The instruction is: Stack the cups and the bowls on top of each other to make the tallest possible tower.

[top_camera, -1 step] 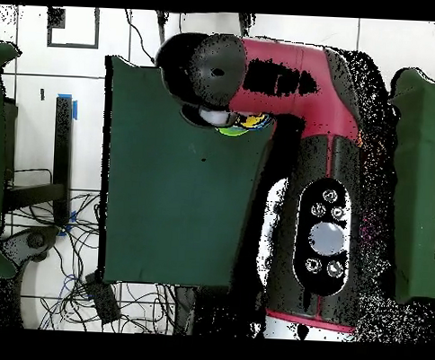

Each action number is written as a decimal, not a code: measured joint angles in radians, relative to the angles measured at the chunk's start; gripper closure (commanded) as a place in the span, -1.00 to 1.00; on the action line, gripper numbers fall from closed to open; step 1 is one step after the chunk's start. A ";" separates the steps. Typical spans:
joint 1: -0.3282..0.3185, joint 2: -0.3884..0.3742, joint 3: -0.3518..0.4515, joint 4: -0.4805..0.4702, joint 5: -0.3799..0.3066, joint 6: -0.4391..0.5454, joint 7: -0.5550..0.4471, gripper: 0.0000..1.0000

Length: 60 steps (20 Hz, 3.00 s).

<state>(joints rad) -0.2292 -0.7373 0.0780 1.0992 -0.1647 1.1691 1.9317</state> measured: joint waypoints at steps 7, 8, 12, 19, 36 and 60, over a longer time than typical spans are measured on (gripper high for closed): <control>-0.056 0.007 0.053 -0.001 -0.004 0.000 -0.061 1.00; -0.065 0.008 0.060 -0.001 -0.004 0.000 -0.069 1.00; -0.102 0.011 0.081 -0.001 -0.007 0.000 -0.101 1.00; -0.160 0.015 0.116 -0.001 -0.015 0.000 -0.138 1.00; -0.181 0.072 0.179 -0.024 -0.084 0.000 -0.141 1.00; -0.189 0.049 0.205 -0.028 -0.095 0.000 -0.141 1.00</control>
<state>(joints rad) -0.4185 -0.6879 0.2826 1.0713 -0.2596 1.1691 1.7911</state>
